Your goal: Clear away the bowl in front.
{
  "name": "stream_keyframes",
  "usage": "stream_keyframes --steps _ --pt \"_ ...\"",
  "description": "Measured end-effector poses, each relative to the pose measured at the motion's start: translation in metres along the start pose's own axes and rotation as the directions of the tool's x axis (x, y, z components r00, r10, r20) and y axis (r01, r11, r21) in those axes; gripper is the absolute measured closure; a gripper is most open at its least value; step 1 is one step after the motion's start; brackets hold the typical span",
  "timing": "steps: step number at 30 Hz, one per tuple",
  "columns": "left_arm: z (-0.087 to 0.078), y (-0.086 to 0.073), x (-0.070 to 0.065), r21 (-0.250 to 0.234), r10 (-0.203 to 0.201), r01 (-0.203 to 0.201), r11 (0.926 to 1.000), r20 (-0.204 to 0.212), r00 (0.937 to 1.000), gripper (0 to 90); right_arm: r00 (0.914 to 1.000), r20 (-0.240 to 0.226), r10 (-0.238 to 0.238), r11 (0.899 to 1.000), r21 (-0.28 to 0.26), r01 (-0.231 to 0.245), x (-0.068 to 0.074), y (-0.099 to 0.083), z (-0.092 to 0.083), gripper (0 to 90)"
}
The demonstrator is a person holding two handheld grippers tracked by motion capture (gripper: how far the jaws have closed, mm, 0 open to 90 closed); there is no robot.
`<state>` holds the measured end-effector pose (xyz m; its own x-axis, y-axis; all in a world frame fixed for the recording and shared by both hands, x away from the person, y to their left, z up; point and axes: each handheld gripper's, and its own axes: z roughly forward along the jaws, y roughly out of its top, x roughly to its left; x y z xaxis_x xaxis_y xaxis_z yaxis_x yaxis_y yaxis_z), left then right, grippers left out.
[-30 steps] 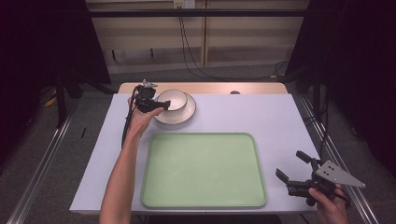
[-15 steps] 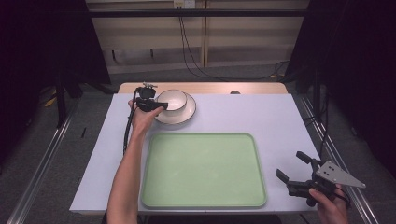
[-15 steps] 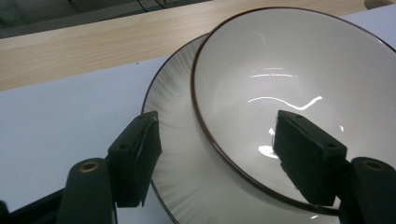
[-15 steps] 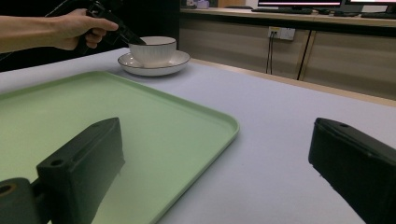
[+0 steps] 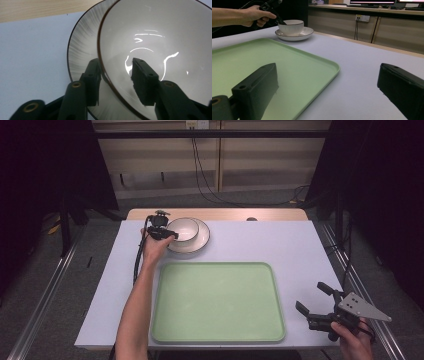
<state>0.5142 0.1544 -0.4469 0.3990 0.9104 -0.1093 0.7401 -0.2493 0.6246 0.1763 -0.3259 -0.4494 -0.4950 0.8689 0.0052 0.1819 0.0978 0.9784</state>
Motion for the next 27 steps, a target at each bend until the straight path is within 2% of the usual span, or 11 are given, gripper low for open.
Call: stream_keyframes --steps 3,7,8,9,13,14,20,21,27 --pt "0.0011 0.0001 0.0006 0.014 -0.039 0.039 0.9991 0.011 0.9992 61.9 1.0 -0.002 -0.005 1.0 0.0 0.005 -0.0001 0.0001 0.0001 2.7" --pt "0.002 -0.0008 -0.0017 0.009 -0.048 0.048 0.9988 0.008 0.9988 61.5 1.0 0.004 0.0 1.0 -0.001 0.0 0.0005 0.0002 -0.0002 2.7" --pt "0.0016 -0.001 -0.0018 0.004 -0.052 0.052 0.9986 0.004 0.9986 67.7 1.0 0.006 -0.001 1.0 0.0 0.001 0.0004 0.0003 -0.0005 2.7" --pt "0.0014 -0.0011 -0.0007 0.009 -0.057 0.056 0.9984 0.021 0.9982 70.7 1.0 0.008 0.001 1.0 -0.001 -0.001 0.0005 0.0004 -0.0005 2.7" --pt "0.0028 -0.0017 -0.0019 0.003 -0.058 0.058 0.9983 0.036 0.9977 78.4 1.0 0.003 0.0 1.0 0.003 0.0 0.0007 0.0005 -0.0007 2.7" --pt "0.0033 -0.0016 -0.0025 -0.004 -0.076 0.076 0.9971 0.036 0.9965 78.7 1.0 0.002 -0.002 1.0 0.003 0.002 0.0006 0.0004 -0.0007 2.7" --pt "0.0033 -0.0017 -0.0006 -0.005 -0.101 0.101 0.9948 0.05 0.9936 80.9 1.0 0.007 -0.001 1.0 0.0 0.001 0.0004 0.0005 -0.001 2.8" --pt "0.0021 -0.0012 0.0016 -0.014 -0.119 0.121 0.9926 0.065 0.9907 82.1 1.0 0.005 -0.002 1.0 0.0 0.002 0.0005 0.0004 -0.0008 2.7" --pt "0.0014 -0.0009 0.0021 -0.011 -0.144 0.144 0.9895 0.065 0.9875 83.0 1.0 0.006 -0.008 1.0 -0.004 0.008 0.0006 0.0005 -0.0005 2.7"
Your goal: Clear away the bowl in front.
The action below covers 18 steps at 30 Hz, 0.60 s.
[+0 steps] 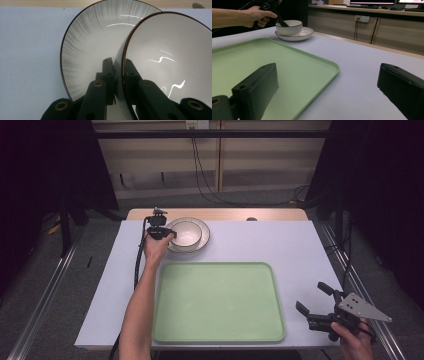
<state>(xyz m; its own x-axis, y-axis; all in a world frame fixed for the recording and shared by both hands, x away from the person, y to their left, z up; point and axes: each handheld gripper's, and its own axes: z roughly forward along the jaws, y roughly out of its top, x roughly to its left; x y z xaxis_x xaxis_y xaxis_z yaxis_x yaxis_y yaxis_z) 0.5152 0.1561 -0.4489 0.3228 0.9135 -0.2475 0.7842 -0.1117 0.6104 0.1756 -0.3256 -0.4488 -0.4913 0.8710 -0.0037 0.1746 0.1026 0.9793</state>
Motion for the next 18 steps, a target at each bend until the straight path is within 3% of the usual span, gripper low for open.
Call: stream_keyframes --steps 4,9,10,15,18 --pt "-0.0019 0.0001 0.0011 -0.013 -0.022 0.023 0.9997 0.023 0.9995 82.7 1.0 -0.003 -0.003 1.0 0.005 0.003 0.0001 0.0001 -0.0008 2.7" --pt "-0.0054 0.0 0.0009 -0.021 0.002 -0.002 0.9998 0.024 0.9997 82.5 1.0 -0.002 -0.008 1.0 0.001 0.008 -0.0005 0.0001 -0.0005 2.7" --pt "-0.0047 -0.001 0.0018 -0.029 -0.016 0.017 0.9994 0.031 0.9994 82.6 1.0 -0.007 -0.006 1.0 0.003 0.006 0.0001 0.0001 -0.0007 2.8" --pt "-0.0068 -0.0004 0.0041 -0.022 -0.018 0.018 0.9996 0.022 0.9996 82.5 1.0 -0.009 -0.002 1.0 0.005 0.002 -0.0002 0.0 -0.0002 2.7" --pt "-0.0094 -0.0005 0.0055 -0.045 -0.049 0.05 0.9977 0.026 0.9984 82.5 1.0 -0.006 0.004 1.0 0.001 -0.004 -0.0004 0.0001 -0.0008 2.7"
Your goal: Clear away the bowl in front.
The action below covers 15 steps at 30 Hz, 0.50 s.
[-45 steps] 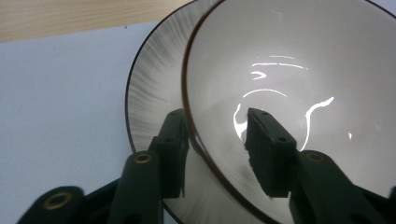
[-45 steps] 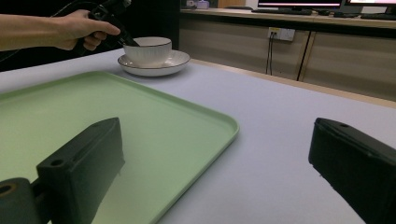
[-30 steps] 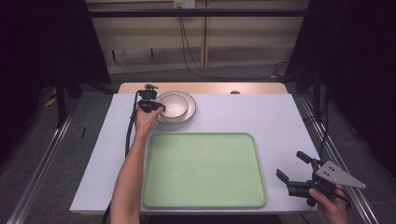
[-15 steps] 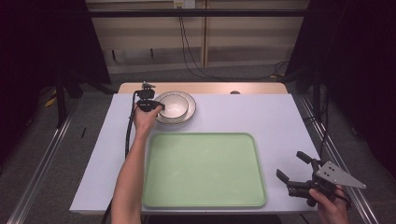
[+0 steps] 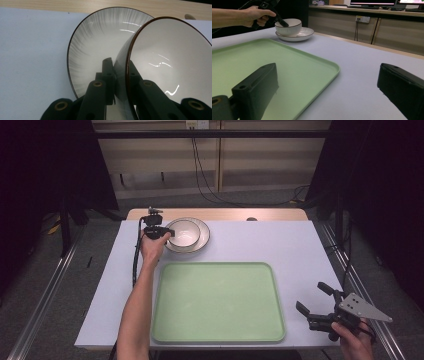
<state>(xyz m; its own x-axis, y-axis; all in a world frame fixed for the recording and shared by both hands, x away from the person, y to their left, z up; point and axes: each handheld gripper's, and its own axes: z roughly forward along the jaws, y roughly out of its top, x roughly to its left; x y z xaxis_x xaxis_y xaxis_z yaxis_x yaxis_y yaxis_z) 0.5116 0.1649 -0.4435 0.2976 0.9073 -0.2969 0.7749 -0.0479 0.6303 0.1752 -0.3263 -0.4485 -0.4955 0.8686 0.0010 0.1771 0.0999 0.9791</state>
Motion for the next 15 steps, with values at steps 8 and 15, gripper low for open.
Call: stream_keyframes --steps 8,15 --pt "-0.009 0.0 0.003 -0.021 -0.009 0.01 0.9997 0.015 0.9998 82.5 1.0 0.0 -0.004 1.0 -0.008 0.004 0.0 0.0 0.0 2.7" --pt "-0.017 0.001 -0.001 -0.028 0.014 -0.014 0.9995 0.024 0.9996 82.5 1.0 0.0 -0.007 1.0 -0.003 0.007 0.001 0.0 0.0 2.6"
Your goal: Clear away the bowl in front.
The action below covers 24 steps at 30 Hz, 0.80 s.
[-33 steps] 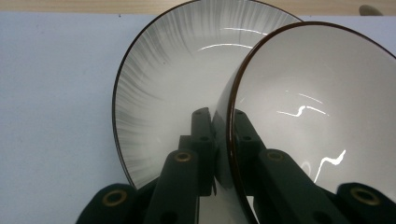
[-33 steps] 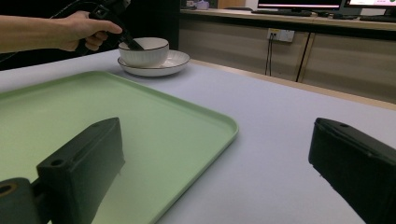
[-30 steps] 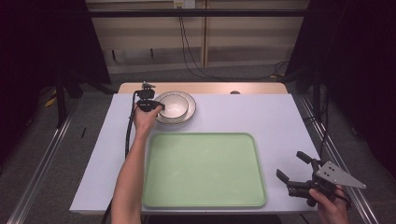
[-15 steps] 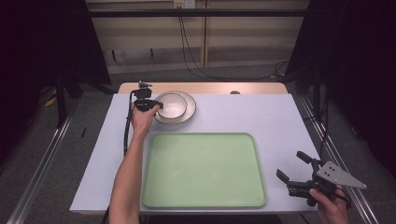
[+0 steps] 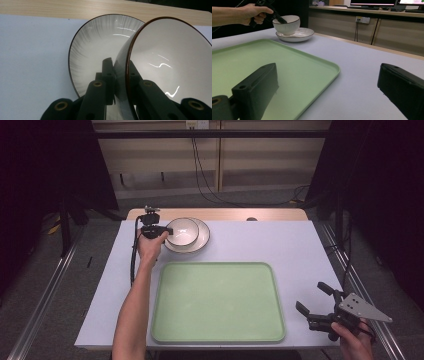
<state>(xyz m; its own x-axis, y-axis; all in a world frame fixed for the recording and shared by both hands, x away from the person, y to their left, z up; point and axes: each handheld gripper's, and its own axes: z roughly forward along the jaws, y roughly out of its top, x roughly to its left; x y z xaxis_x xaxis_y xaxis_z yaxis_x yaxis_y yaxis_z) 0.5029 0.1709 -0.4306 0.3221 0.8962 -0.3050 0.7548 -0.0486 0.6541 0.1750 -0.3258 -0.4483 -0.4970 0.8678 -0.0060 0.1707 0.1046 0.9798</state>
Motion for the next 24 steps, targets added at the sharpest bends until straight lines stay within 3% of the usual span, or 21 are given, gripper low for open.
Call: stream_keyframes --steps 6,13,14,19,24 --pt "-0.007 0.001 -0.004 -0.011 0.001 -0.001 0.9999 0.017 0.9999 82.5 1.0 -0.003 -0.004 1.0 -0.007 0.004 0.0 0.0 0.0 2.5" --pt "-0.012 0.001 -0.011 -0.023 0.031 -0.03 0.9993 0.029 0.9991 82.6 1.0 -0.002 -0.002 1.0 -0.009 0.002 0.0 0.0 -0.001 2.5" --pt "-0.012 0.001 -0.012 -0.023 0.019 -0.018 0.9996 0.038 0.9991 82.6 1.0 -0.002 -0.002 1.0 -0.009 0.002 0.0 0.0 -0.001 2.5" --pt "-0.013 -0.001 -0.018 -0.016 0.045 -0.044 0.9989 0.051 0.9977 82.5 1.0 0.0 -0.007 1.0 -0.008 0.007 0.0 0.0 0.0 2.5" --pt "-0.015 -0.001 -0.019 -0.013 0.038 -0.037 0.9992 0.089 0.9953 82.6 0.9999 -0.008 -0.01 1.0 -0.013 0.01 0.0 0.0 0.001 2.5"
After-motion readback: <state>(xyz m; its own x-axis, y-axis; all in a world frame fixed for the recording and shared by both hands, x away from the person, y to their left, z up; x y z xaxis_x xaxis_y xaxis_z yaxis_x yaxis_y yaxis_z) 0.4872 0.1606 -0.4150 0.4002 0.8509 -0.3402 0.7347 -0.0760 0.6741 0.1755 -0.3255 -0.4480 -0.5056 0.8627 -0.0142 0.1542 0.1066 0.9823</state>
